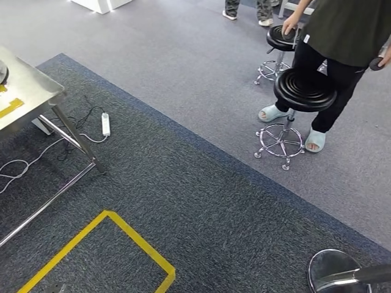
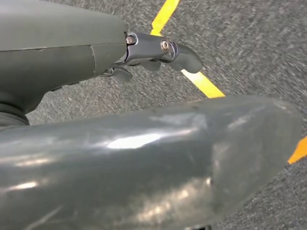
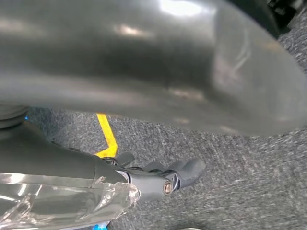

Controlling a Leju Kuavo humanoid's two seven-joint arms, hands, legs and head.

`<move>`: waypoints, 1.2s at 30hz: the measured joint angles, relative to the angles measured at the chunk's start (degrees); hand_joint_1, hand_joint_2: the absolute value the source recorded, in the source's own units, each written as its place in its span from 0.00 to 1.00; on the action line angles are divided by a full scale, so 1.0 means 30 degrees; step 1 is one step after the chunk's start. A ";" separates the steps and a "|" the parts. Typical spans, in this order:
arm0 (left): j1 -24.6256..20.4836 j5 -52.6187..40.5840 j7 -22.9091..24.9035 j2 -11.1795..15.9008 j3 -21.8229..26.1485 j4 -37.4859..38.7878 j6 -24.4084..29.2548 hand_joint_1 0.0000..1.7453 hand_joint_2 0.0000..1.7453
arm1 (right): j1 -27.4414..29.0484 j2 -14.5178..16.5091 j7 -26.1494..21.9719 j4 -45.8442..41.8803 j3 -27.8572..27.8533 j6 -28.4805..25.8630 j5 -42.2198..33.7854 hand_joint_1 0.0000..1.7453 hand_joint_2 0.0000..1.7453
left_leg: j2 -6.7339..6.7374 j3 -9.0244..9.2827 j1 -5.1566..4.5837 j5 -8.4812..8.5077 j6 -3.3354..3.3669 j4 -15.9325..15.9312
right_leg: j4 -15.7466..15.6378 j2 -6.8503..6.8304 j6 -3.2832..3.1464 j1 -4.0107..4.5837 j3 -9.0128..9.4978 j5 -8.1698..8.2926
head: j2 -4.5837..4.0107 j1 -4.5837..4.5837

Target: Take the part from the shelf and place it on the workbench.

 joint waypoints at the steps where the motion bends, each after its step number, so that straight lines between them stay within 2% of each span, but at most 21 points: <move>1: -0.0060 0.0016 0.0011 -0.0002 0.0000 -0.0002 0.0002 0.00 0.00 | 0.0025 -0.0002 -0.0027 0.0000 -0.0002 0.0004 -0.0002 0.00 0.00 | -0.0006 0.0048 0.0041 -0.0041 -0.0108 -0.0024 | -0.0022 0.0233 -0.0144 -0.0013 -0.0041 0.0027 | 0.0000 -0.0004; 3: -0.0132 0.0077 0.0040 -0.0029 0.0000 -0.0005 0.0020 0.00 0.00 | 0.0052 -0.0025 -0.0045 0.0000 -0.0009 0.0004 0.0007 0.00 0.00 | -0.0758 -0.0238 0.0114 -0.0656 -0.0242 0.0685 | -0.0101 0.0665 -0.0391 -0.0062 -0.0069 0.0123 | 0.0000 -0.0035; 5: -0.0081 0.0129 0.0055 -0.0043 0.0000 -0.0007 0.0078 0.00 0.00 | 0.0004 -0.0053 0.0084 -0.0002 -0.0015 0.0006 0.0049 0.00 0.00 | -0.1849 -0.1356 0.0118 -0.1936 -0.0233 0.3024 | -0.0134 0.1123 -0.0541 -0.0059 -0.0090 0.0176 | 0.0002 -0.0086; 6: -0.0028 0.0146 0.0055 -0.0051 0.0000 -0.0007 0.0111 0.00 0.00 | -0.0013 -0.0058 0.0155 -0.0002 -0.0015 0.0015 0.0077 0.00 0.00 | -0.2113 -0.2079 0.0091 -0.2469 -0.0204 0.4404 | -0.0133 0.1394 -0.0584 -0.0033 -0.0104 0.0184 | 0.0002 -0.0098; 7: 0.0017 0.0169 0.0056 -0.0062 0.0000 -0.0007 0.0142 0.00 0.00 | -0.0001 -0.0058 0.0199 -0.0002 -0.0015 0.0029 0.0100 0.00 0.00 | -0.2234 -0.2658 0.0058 -0.2679 -0.0165 0.5388 | -0.0132 0.1688 -0.0611 -0.0010 -0.0104 0.0185 | 0.0002 -0.0104; 8: 0.0041 0.0195 0.0058 -0.0075 0.0000 -0.0007 0.0167 0.00 0.00 | 0.0036 -0.0058 0.0193 -0.0002 -0.0015 0.0042 0.0109 0.00 0.00 | -0.2290 -0.2946 0.0027 -0.2485 -0.0112 0.5696 | -0.0131 0.1984 -0.0624 0.0008 -0.0095 0.0187 | 0.0002 -0.0097; 10: 0.0049 0.0240 0.0062 -0.0093 0.0000 -0.0007 0.0231 0.00 0.00 | 0.0093 -0.0057 0.0146 -0.0002 -0.0016 0.0058 0.0035 0.00 0.00 | -0.2525 -0.2457 -0.0002 -0.1112 0.0024 0.4136 | -0.0128 0.2571 -0.0592 0.0010 -0.0057 0.0209 | 0.0002 -0.0098; 12: 0.0047 0.0260 0.0062 -0.0089 0.0000 -0.0007 0.0280 0.00 0.00 | 0.0075 -0.0053 0.0190 -0.0002 -0.0033 0.0044 -0.0120 0.00 0.00 | -0.3544 -0.1433 0.0075 0.0108 0.0134 0.1574 | -0.0070 0.3125 -0.0472 0.0013 -0.0114 0.0247 | 0.0002 -0.0091; 14: 0.0036 0.0264 0.0062 -0.0096 0.0000 -0.0007 0.0295 0.00 0.00 | 0.0064 -0.0051 0.0345 -0.0002 -0.0062 -0.0038 -0.0239 0.00 0.00 | -0.4236 -0.0967 0.0101 0.0358 0.0176 0.0348 | -0.0069 0.3639 -0.0239 -0.0031 -0.0294 0.0321 | 0.0002 -0.0082; 16: 0.0003 0.0264 0.0062 -0.0116 0.0000 -0.0007 0.0257 0.00 0.00 | 0.0159 -0.0051 0.0466 -0.0002 -0.0086 -0.0144 -0.0329 0.00 0.00 | -0.3868 -0.0905 0.0060 0.0369 0.0300 0.0207 | -0.0160 0.3981 0.0029 -0.0113 -0.0490 0.0424 | 0.0002 -0.0076; 18: -0.0020 0.0264 0.0062 -0.0135 0.0000 -0.0007 0.0209 0.00 0.00 | 0.0255 -0.0051 0.0475 0.0000 -0.0115 -0.0202 -0.0435 0.00 0.00 | -0.3341 -0.0805 0.0067 0.0442 0.0541 0.0095 | 0.0400 0.2994 0.0221 -0.0063 -0.0835 0.0055 | 0.0002 0.0023; 20: 0.0068 0.0264 0.0062 -0.0155 0.0000 -0.0007 0.0197 0.00 0.00 | 0.0184 -0.0044 0.0304 0.0000 -0.0212 -0.0218 -0.0645 0.00 0.00 | -0.2705 -0.0703 0.0019 0.0412 0.0722 0.0047 | 0.2497 0.1493 0.0362 -0.0007 -0.1810 -0.1150 | 0.0002 0.0131; 22: 0.0175 0.0237 0.0064 -0.0175 -0.0002 -0.0007 0.0197 0.00 0.00 | 0.0086 -0.0014 0.0054 -0.0002 -0.0392 -0.0216 -0.0915 0.00 0.00 | -0.2049 -0.0640 -0.0053 0.0349 0.0782 0.0054 | 0.4901 0.1006 0.0476 -0.0063 -0.2955 -0.2202 | 0.0002 0.0144; 23: 0.0181 0.0180 0.0064 -0.0186 -0.0009 -0.0007 0.0197 0.00 0.00 | 0.0087 0.0000 -0.0020 -0.0002 -0.0481 -0.0231 -0.1018 0.00 0.00 | -0.1747 -0.0609 -0.0071 0.0315 0.0774 0.0059 | 0.5329 0.0947 0.0509 -0.0090 -0.3122 -0.2236 | 0.0002 0.0146; 25: 0.0159 0.0013 0.0067 -0.0200 -0.0036 -0.0007 0.0175 0.00 0.00 | 0.0126 0.0007 -0.0029 -0.0002 -0.0639 -0.0293 -0.1137 0.00 0.00 | -0.1227 -0.0481 -0.0076 0.0221 0.0694 0.0062 | 0.3945 0.0761 0.0527 -0.0120 -0.2256 -0.1372 | 0.0002 0.0149; 28: 0.0141 -0.0091 0.0067 -0.0149 -0.0060 -0.0007 0.0182 0.00 0.00 | 0.0056 0.0047 0.0149 0.0002 -0.0841 -0.0335 -0.1191 0.00 0.00 | -0.0584 -0.0181 -0.0190 -0.0022 0.0400 0.0072 | 0.0419 -0.0339 0.0343 -0.0087 -0.0191 -0.0163 | 0.0002 0.0113; 29: 0.0119 -0.0097 0.0066 -0.0115 -0.0062 -0.0007 0.0213 0.00 0.00 | 0.0019 0.0067 0.0211 0.0004 -0.0885 -0.0319 -0.1186 0.00 0.00 | -0.0409 -0.0095 -0.0238 -0.0075 0.0296 0.0058 | 0.0051 -0.0487 0.0230 -0.0060 0.0005 -0.0103 | 0.0002 0.0093; 31: 0.0044 -0.0109 0.0062 -0.0075 -0.0066 -0.0007 0.0269 0.00 0.00 | -0.0008 0.0087 0.0312 0.0007 -0.0956 -0.0288 -0.1173 0.00 0.00 | -0.0084 0.0023 -0.0231 -0.0115 0.0100 -0.0013 | 0.0045 -0.0030 -0.0032 -0.0029 -0.0062 -0.0047 | 0.0002 0.0051; 32: 0.0003 -0.0117 0.0062 -0.0073 -0.0066 -0.0007 0.0284 0.00 0.00 | 0.0004 0.0089 0.0343 0.0009 -0.0991 -0.0280 -0.1167 0.00 0.00 | -0.0144 0.0053 -0.0180 -0.0192 -0.0003 0.0014 | 0.0005 0.0175 -0.0151 -0.0036 -0.0081 -0.0011 | 0.0002 0.0053; 34: -0.0024 -0.0153 0.0062 -0.0075 -0.0071 -0.0007 0.0291 0.00 0.00 | -0.0012 0.0091 0.0397 0.0007 -0.1044 -0.0277 -0.1157 0.00 0.00 | -0.1016 -0.0386 -0.0101 -0.0956 -0.0151 0.1044 | -0.0099 0.0612 -0.0374 -0.0093 -0.0072 0.0092 | 0.0002 -0.0009; 36: 0.0034 -0.0237 0.0089 -0.0075 -0.0106 -0.0007 0.0241 0.00 0.00 | -0.0069 0.0097 0.0406 0.0009 -0.1056 -0.0266 -0.1115 0.00 0.00 | -0.2023 -0.1649 -0.0088 -0.2274 -0.0167 0.3624 | -0.0119 0.1090 -0.0492 -0.0098 -0.0112 0.0136 | 0.0002 -0.0080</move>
